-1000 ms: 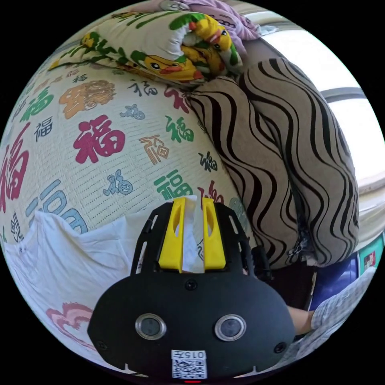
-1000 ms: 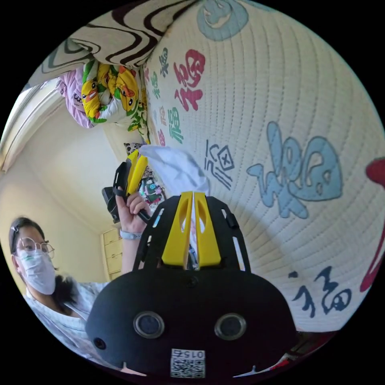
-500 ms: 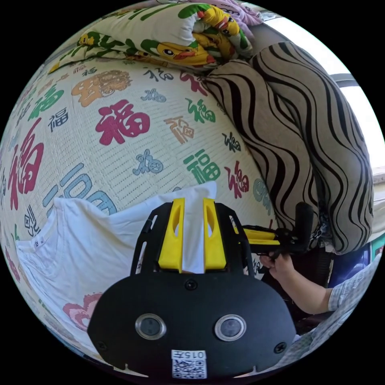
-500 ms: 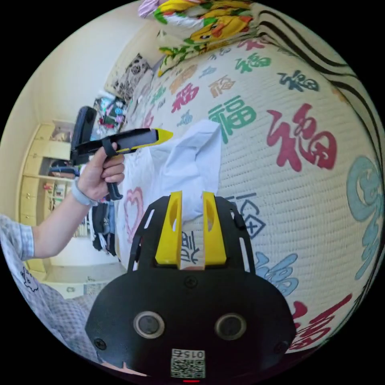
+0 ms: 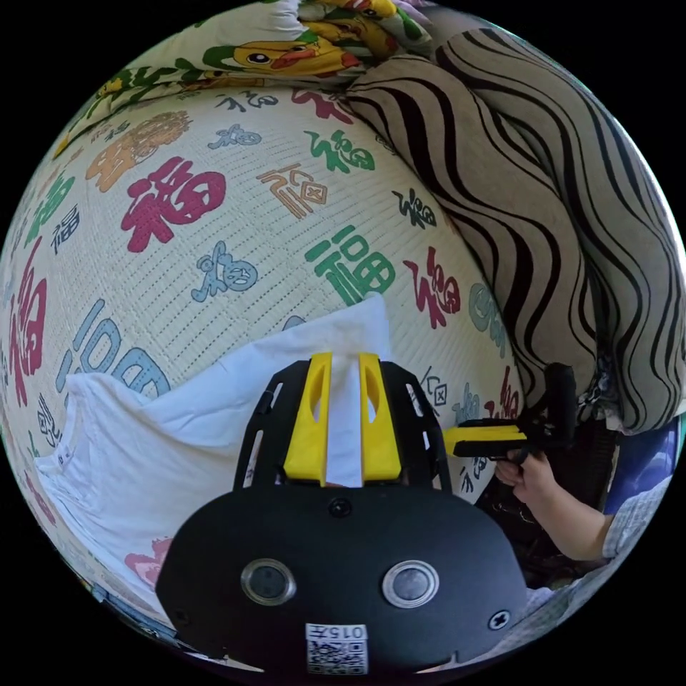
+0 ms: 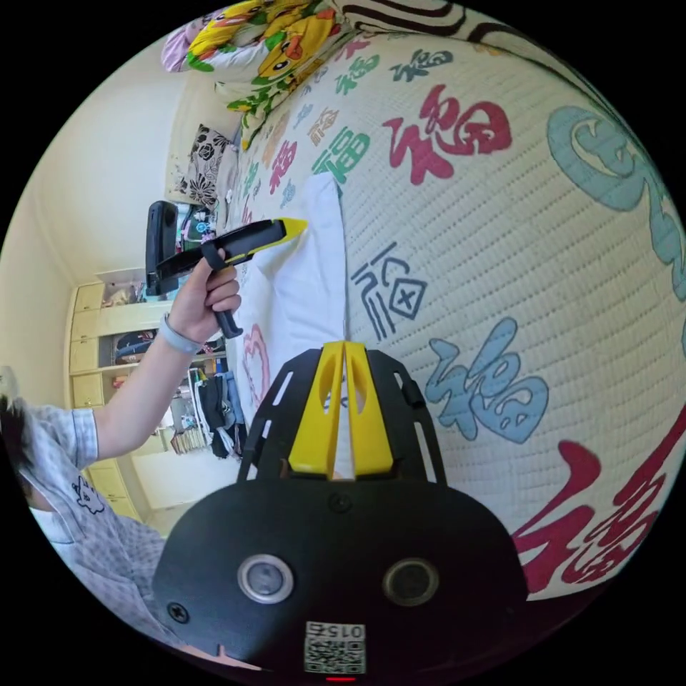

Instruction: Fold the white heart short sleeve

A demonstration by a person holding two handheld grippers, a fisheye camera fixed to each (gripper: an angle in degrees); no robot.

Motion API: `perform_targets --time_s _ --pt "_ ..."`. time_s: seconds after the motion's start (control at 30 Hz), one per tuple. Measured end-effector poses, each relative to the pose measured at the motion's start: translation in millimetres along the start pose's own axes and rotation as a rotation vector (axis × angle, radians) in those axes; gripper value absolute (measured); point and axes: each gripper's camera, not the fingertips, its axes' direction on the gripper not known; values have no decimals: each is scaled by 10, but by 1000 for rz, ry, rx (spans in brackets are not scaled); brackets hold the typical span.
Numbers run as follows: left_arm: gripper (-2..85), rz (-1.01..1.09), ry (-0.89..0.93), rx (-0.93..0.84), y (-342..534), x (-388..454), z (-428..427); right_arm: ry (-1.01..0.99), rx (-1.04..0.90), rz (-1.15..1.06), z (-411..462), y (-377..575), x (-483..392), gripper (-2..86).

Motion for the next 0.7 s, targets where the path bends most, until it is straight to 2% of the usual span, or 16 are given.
perform_targets --time_s 0.13,0.3,0.4,0.57,0.7 --pt "62 -18 -6 7 -3 14 -56 101 -42 -40 249 -186 -30 -4" --pt "58 -4 -32 -17 8 34 -125 124 -66 69 533 -164 309 -5" --pt "68 -24 -9 30 168 32 -351 68 -20 120 612 -71 478 -5" --pt "77 -151 106 240 1085 -30 -1079 3 -17 54 834 -100 348 -1" --pt "76 -418 49 298 2420 -361 -1636 -66 -90 -55 1228 -272 2 10"
